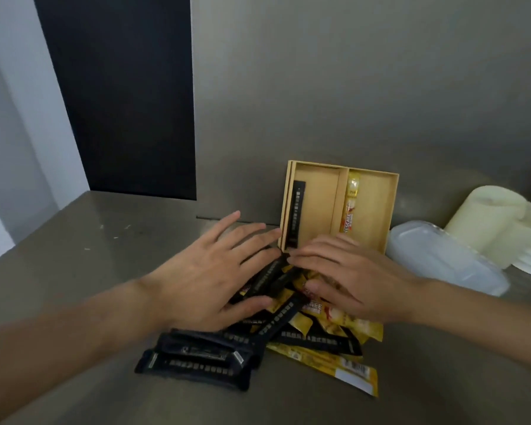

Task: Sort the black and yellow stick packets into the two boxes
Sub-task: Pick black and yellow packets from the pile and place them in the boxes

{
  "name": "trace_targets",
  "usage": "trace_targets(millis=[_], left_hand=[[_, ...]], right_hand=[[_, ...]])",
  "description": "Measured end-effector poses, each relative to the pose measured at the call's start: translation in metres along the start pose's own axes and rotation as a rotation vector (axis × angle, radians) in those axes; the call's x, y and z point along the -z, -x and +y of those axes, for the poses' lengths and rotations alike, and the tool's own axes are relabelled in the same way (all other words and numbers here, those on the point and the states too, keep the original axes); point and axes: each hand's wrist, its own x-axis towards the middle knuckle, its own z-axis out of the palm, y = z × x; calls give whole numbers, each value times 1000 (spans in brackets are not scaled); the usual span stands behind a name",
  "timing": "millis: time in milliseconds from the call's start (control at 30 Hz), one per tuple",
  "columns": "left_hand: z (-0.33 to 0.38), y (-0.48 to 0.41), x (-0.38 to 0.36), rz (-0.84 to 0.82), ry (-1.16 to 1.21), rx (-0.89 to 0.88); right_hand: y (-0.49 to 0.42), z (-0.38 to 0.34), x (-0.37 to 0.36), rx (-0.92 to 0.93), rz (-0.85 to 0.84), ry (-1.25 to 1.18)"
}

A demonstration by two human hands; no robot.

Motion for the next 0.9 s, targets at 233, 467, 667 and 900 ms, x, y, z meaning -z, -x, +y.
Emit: trace_targets(millis=[233, 467, 667, 900], left_hand=[[10, 3, 2, 40, -259, -35], [52, 9, 34, 96, -540, 124], [108, 16, 64, 112, -508, 176], [98, 10, 57, 67, -438, 198]], right_hand=[[1, 15, -19, 9, -5, 8], [25, -2, -15, -48, 82, 50], [52, -19, -12, -150, 182, 49], [56, -19, -19, -262, 202, -118]])
